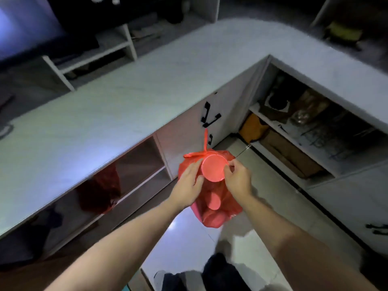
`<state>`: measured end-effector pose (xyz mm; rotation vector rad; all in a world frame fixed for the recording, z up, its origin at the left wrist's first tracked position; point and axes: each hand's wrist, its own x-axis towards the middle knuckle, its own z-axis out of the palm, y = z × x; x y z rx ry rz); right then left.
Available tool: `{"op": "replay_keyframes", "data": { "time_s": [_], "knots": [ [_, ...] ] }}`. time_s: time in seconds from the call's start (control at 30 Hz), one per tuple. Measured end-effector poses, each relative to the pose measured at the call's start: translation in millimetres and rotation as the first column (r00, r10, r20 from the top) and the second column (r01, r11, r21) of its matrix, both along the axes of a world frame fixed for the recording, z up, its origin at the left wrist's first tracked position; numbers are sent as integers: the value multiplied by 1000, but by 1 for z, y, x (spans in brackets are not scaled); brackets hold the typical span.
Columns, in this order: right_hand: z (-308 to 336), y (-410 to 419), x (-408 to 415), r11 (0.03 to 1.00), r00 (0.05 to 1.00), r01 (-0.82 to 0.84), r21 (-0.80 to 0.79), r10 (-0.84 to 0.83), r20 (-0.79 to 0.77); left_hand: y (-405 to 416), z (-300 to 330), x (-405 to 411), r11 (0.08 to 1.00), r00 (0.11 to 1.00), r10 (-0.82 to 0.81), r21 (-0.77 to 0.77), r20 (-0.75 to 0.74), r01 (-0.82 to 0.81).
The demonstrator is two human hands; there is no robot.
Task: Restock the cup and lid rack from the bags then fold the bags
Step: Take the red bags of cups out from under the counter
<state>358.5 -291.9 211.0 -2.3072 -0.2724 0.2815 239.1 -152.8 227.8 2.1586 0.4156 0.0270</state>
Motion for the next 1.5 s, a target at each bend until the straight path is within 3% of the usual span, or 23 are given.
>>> {"op": "replay_keyframes", "data": {
  "time_s": [0.27,0.57,0.67,0.9,1.3,1.4,1.5],
  "knots": [
    [100,-78,157,994,987,82,75,-91,131,-52,84,172,984,987,-128,139,101,113],
    [204,-137,320,880,879,405,250,-450,161,-85,164,348,940,928,-296,241,225,241],
    [222,-153,368,827,831,471,306,-533,162,-88,170,414,897,913,-378,305,154,320],
    [241,-181,476,745,717,602,288,-663,215,-93,179,562,809,847,-531,318,32,495],
    [216,-260,617,362,399,824,435,-917,7,-157,162,733,626,679,-734,375,-11,683],
    [200,-283,651,355,389,835,421,-921,5,-184,149,766,628,674,-738,354,-12,694],
    [176,-302,672,428,455,822,375,-890,18,-217,133,788,678,710,-705,286,-8,677]
  ]
}}
